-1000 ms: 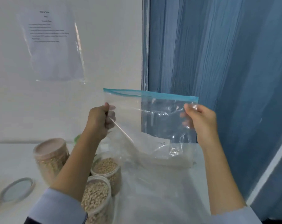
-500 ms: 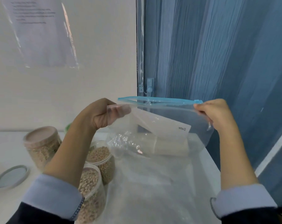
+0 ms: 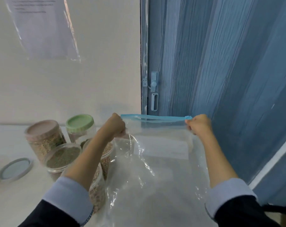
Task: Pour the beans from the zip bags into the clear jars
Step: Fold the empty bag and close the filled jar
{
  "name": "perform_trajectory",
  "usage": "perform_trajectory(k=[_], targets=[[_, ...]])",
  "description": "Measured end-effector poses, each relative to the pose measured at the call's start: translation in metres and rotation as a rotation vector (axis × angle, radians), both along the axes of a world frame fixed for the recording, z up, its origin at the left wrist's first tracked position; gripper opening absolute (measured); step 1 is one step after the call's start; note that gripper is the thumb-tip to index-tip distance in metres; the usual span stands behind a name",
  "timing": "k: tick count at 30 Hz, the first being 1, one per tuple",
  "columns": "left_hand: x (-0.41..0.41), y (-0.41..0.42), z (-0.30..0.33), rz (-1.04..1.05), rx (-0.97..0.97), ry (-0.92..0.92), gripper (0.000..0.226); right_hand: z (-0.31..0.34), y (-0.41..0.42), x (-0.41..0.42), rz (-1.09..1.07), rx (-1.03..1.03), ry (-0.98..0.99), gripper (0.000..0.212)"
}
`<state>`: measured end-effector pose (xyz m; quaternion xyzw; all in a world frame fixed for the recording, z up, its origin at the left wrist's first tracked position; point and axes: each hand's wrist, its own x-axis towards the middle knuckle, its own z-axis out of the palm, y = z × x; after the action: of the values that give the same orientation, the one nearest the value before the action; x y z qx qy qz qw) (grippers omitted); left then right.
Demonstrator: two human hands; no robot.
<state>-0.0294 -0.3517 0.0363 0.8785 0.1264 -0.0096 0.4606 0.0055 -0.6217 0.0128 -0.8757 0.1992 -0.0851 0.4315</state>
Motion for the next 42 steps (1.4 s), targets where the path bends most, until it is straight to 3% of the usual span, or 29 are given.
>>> perform_trajectory(k=[3, 6, 11, 15, 17, 19, 22, 25, 27, 32, 38, 42], targets=[[0.002, -0.007, -0.029, 0.010, 0.510, -0.128, 0.034, -0.043, 0.012, -0.002, -0.043, -0.050, 0.030, 0.023], [-0.001, -0.014, -0.046, -0.118, 0.727, -0.300, 0.052, -0.071, 0.019, -0.010, -0.062, -0.125, 0.081, 0.028], [-0.006, -0.022, -0.045, -0.351, 0.549, -0.217, 0.031, -0.089, 0.029, -0.018, -0.100, -0.212, 0.118, 0.029], [-0.019, -0.050, -0.072, -0.591, 0.610, 0.179, 0.063, -0.082, 0.035, -0.019, -0.140, -0.333, 0.187, 0.031], [-0.022, -0.057, -0.097, -0.610, 0.676, 0.253, 0.073, -0.075, 0.038, -0.017, -0.164, -0.442, 0.212, 0.039], [-0.020, -0.057, -0.115, -0.581, 0.720, 0.242, 0.074, -0.069, 0.044, -0.013, -0.144, -0.551, 0.117, 0.039], [-0.016, -0.056, -0.130, -0.579, 0.774, 0.244, 0.080, -0.069, 0.062, -0.004, 0.156, -0.552, -0.120, 0.033], [-0.013, -0.055, -0.138, -0.595, 0.804, 0.260, 0.087, -0.074, 0.085, 0.003, 0.471, -0.547, -0.108, 0.036], [-0.010, -0.054, -0.144, -0.612, 0.804, 0.255, 0.090, -0.083, 0.098, 0.005, 0.568, -0.597, -0.030, 0.035], [-0.008, -0.050, -0.151, -0.622, 0.783, 0.236, 0.092, -0.092, 0.105, 0.008, 0.548, -0.684, -0.011, 0.020], [-0.003, -0.049, -0.156, -0.580, 0.738, 0.232, 0.101, -0.069, 0.102, 0.003, 0.459, -0.619, -0.324, 0.018], [-0.002, -0.047, -0.153, -0.533, 0.712, 0.179, 0.105, -0.068, 0.107, -0.008, 0.532, -0.696, -0.317, 0.022]])
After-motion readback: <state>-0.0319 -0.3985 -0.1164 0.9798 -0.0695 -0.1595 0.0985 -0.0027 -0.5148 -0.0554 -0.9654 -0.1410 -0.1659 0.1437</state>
